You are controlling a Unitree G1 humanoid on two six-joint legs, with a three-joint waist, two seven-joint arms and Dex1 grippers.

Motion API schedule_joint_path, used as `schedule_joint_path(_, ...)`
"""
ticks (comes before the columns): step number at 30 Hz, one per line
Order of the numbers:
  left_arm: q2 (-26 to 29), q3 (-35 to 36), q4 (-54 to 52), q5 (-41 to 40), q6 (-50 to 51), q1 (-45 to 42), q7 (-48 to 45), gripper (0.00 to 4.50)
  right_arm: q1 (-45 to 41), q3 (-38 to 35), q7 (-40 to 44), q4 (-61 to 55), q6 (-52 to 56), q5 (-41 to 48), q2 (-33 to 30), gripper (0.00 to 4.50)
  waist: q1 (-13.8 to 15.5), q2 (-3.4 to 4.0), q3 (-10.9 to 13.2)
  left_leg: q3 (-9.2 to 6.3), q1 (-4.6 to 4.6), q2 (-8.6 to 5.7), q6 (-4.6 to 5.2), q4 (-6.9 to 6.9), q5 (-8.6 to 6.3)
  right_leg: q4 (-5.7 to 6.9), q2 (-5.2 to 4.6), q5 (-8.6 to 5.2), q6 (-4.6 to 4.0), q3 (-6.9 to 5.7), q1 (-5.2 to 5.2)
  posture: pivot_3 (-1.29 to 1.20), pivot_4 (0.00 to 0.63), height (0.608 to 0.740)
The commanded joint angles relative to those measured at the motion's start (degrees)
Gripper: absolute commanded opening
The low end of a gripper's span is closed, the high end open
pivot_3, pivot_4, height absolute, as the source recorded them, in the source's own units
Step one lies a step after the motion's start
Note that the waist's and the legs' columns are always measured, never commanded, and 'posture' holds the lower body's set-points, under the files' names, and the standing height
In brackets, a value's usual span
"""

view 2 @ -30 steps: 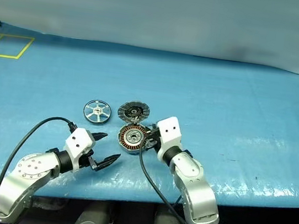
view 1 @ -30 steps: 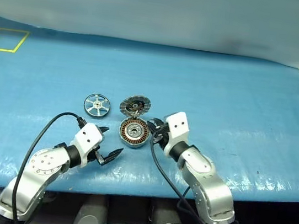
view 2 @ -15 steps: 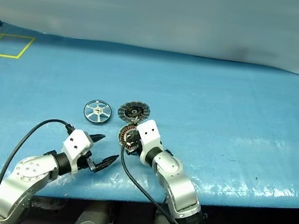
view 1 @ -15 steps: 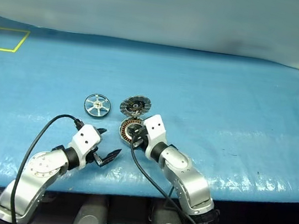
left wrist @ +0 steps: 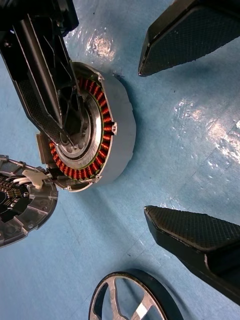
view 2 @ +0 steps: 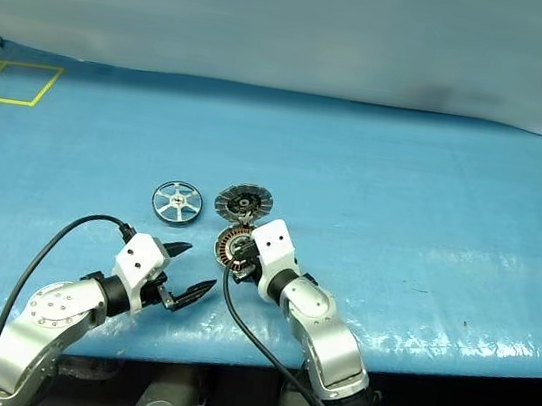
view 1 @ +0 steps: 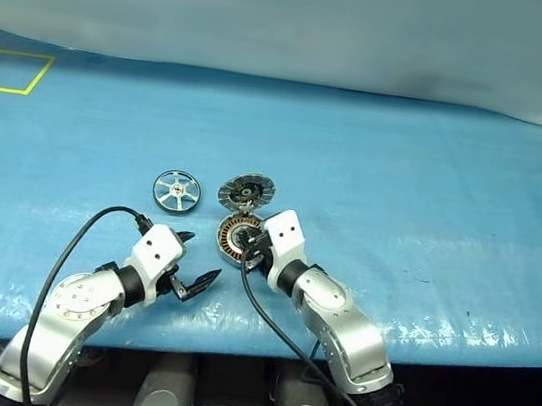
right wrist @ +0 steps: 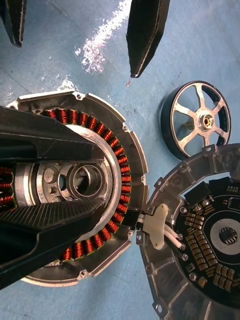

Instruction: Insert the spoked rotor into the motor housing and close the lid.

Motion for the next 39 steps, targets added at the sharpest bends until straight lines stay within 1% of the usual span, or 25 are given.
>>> schedule_joint_path(1, -0.04, 0.45, -1.04, -0.75, -0.4, -0.15, -0.4, 4.5, 0.36, 0.18, 0.32, -1.98, 0.36, 0.32, -0.39, 0.67, 0.0, 0.0, 0.0, 0.0, 0.0, 0.0, 0.0, 0.0, 0.0, 0.0, 0.0, 0.0, 0.0, 0.0, 0.0, 0.0, 0.15, 0.74)
schedule_joint_path(7, -0.05, 0.37, -1.09, -0.77, -0.47, -0.07, -0.46, 4.5, 0.17, 0.6, 0.18, -1.09, 0.11, 0.1, -0.51, 0.67, 0.0, 0.0, 0.0, 0.0, 0.0, 0.0, 0.0, 0.0, 0.0, 0.0, 0.0, 0.0, 0.0, 0.0, 0.0, 0.0, 0.15, 0.74)
schedule_joint_path(9, -0.08, 0.36, -1.09, -0.74, -0.51, -0.04, -0.41, 4.5, 0.18, 0.72, 0.15, -0.94, 0.0, 0.01, -0.5, 1.42, 0.0, 0.0, 0.0, 0.0, 0.0, 0.0, 0.0, 0.0, 0.0, 0.0, 0.0, 0.0, 0.0, 0.0, 0.0, 0.0, 0.15, 0.74)
schedule_joint_path(15, 0.01, 0.26, -1.1, -0.76, -0.64, 0.03, -0.63, 4.5, 0.18, -0.58, 1.12, -3.73, 1.69, 3.01, 0.58, 3.34, 0.0, 0.0, 0.0, 0.0, 0.0, 0.0, 0.0, 0.01, 0.0, 0.0, 0.0, 0.0, 0.0, 0.0, 0.0, 0.0, 0.15, 0.74)
schedule_joint_path(20, 0.12, 0.26, -0.93, -0.77, -0.76, -0.14, -1.03, 4.5, -0.2, -1.05, 1.84, -7.24, 3.56, 4.97, 0.35, 3.34, 0.0, 0.0, 0.0, -0.01, -0.02, 0.0, 0.0, 0.0, 0.0, 0.0, 0.0, 0.0, 0.0, 0.0, -0.01, 0.0, 0.15, 0.74)
schedule_joint_path(22, 0.12, 0.3, -0.71, -0.74, -0.85, -0.27, -1.27, 4.5, -0.5, -1.22, 1.65, -8.0, 3.96, 5.54, 0.57, 2.95, 0.0, 0.0, 0.0, -0.02, -0.01, 0.0, 0.0, 0.0, 0.0, 0.0, 0.0, 0.0, 0.0, -0.01, -0.01, 0.0, 0.15, 0.74)
schedule_joint_path(24, 0.04, 0.26, -0.56, -0.68, -0.88, -0.38, -1.49, 4.5, -0.7, -1.17, 1.41, -8.28, 4.16, 5.8, 0.61, 2.41, -0.01, 0.0, 0.0, -0.01, -0.01, 0.0, 0.0, 0.0, 0.0, 0.0, 0.0, 0.0, 0.0, -0.01, -0.01, 0.0, 0.15, 0.74)
schedule_joint_path(31, -0.23, 0.01, -0.34, -0.67, -0.86, -0.69, -1.75, 4.5, -1.55, 0.51, 0.73, -8.33, 4.45, 5.24, 0.76, 0.05, -0.01, 0.0, 0.0, -0.01, -0.02, 0.0, 0.0, -0.01, 0.0, 0.0, 0.0, 0.0, 0.0, -0.01, -0.02, 0.0, 0.15, 0.74)
schedule_joint_path(39, -0.32, 0.15, -0.73, -0.68, -0.56, -0.32, -1.56, 4.5, -2.11, 2.78, 1.01, -8.64, 5.46, 5.31, 0.45, 0.02, -0.03, 0.0, 0.0, -0.02, -0.02, 0.0, 0.0, -0.01, 0.0, -0.01, 0.0, 0.0, 0.0, -0.01, -0.02, 0.0, 0.15, 0.74)
